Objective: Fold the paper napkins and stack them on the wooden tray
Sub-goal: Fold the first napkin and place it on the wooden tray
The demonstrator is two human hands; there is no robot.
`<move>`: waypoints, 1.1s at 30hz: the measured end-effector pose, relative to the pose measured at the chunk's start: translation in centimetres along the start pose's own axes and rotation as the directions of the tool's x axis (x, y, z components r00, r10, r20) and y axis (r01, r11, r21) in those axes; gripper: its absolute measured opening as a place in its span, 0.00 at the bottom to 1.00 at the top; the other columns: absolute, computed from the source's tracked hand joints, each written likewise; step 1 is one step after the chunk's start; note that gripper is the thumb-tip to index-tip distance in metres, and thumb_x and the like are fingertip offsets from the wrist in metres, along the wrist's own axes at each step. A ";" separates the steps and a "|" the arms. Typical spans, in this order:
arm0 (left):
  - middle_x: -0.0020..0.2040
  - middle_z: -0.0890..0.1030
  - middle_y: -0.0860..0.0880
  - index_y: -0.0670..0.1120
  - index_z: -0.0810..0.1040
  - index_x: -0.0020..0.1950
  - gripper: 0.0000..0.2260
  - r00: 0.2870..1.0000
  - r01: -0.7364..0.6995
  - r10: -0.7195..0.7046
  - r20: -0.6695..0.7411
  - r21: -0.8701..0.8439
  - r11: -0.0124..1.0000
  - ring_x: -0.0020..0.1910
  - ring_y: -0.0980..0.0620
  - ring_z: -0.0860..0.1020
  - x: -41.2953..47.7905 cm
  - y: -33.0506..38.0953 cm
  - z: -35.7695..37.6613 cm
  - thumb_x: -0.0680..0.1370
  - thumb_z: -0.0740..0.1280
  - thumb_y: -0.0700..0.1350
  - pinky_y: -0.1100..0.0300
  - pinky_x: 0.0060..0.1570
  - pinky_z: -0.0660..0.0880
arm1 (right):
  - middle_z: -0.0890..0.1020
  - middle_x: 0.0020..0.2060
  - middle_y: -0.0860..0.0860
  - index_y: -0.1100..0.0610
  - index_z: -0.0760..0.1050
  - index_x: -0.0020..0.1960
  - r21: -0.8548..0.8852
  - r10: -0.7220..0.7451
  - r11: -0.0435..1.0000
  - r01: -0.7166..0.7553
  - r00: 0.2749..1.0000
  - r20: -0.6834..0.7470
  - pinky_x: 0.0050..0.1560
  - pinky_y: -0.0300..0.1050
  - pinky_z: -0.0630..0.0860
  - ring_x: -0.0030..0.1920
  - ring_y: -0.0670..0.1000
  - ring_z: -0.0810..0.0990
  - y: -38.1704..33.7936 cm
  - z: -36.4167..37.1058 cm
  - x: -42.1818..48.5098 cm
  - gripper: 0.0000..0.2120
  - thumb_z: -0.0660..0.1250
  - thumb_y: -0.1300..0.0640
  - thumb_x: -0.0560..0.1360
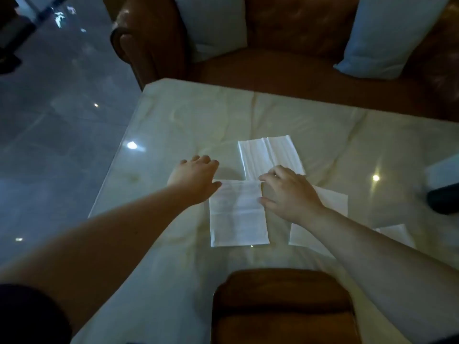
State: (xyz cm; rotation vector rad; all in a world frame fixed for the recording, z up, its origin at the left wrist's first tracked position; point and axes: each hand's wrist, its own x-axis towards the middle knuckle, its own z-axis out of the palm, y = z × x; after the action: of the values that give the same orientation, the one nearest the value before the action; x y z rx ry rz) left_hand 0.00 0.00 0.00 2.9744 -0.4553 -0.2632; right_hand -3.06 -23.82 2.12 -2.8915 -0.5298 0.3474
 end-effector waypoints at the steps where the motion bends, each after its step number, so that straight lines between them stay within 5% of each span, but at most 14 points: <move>1: 0.59 0.78 0.46 0.47 0.72 0.63 0.21 1.000 0.003 -0.003 0.023 0.002 1.000 0.58 0.44 0.75 0.4 -0.1 0.2 0.74 0.65 0.57 0.48 0.53 0.71 | 0.75 0.56 0.51 0.53 0.73 0.62 0.015 -0.009 1.000 0.009 1.000 -0.014 0.54 0.52 0.71 0.58 0.54 0.74 0.1 0.2 0.6 0.22 0.68 0.45 0.71; 7: 0.57 0.76 0.47 0.51 0.74 0.61 0.15 0.995 0.045 -0.038 0.088 -0.081 0.996 0.57 0.45 0.75 1.3 -0.6 2.7 0.75 0.67 0.51 0.49 0.54 0.71 | 0.76 0.54 0.52 0.53 0.75 0.59 0.062 -0.038 0.997 0.040 0.999 -0.038 0.54 0.52 0.69 0.56 0.55 0.75 0.0 1.3 3.2 0.17 0.67 0.50 0.72; 16: 0.46 0.82 0.48 0.49 0.78 0.47 0.03 0.981 -0.138 0.101 -0.163 -0.238 0.961 0.47 0.45 0.77 -1.5 0.3 3.7 0.76 0.65 0.45 0.51 0.48 0.72 | 0.77 0.57 0.53 0.55 0.74 0.61 0.172 -0.121 0.978 0.117 0.993 0.013 0.59 0.52 0.70 0.59 0.54 0.73 0.1 2.2 4.4 0.18 0.67 0.53 0.72; 25: 0.42 0.82 0.47 0.45 0.79 0.44 0.01 0.926 -0.271 0.178 -0.332 -0.259 0.927 0.41 0.45 0.79 -5.8 0.5 2.8 0.73 0.68 0.41 0.50 0.41 0.74 | 0.79 0.35 0.49 0.55 0.77 0.39 0.136 -0.247 0.956 0.259 0.964 -0.095 0.35 0.43 0.66 0.35 0.52 0.77 -0.5 1.7 0.6 0.02 0.68 0.57 0.71; 33: 0.40 0.81 0.47 0.45 0.79 0.43 0.03 0.927 -0.323 0.275 -0.256 -0.166 0.932 0.39 0.43 0.78 -9.4 1.5 4.2 0.73 0.67 0.42 0.48 0.41 0.73 | 0.76 0.34 0.50 0.54 0.75 0.38 0.117 -0.282 0.951 0.288 0.957 -0.061 0.36 0.49 0.72 0.36 0.54 0.75 -1.3 5.0 -3.5 0.03 0.67 0.56 0.69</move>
State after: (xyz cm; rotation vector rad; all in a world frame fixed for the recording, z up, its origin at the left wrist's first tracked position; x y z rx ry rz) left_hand -10.00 1.09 -2.44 2.6408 -0.7903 0.0616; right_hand -7.94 -23.25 -1.70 -2.6456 -0.8722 0.2623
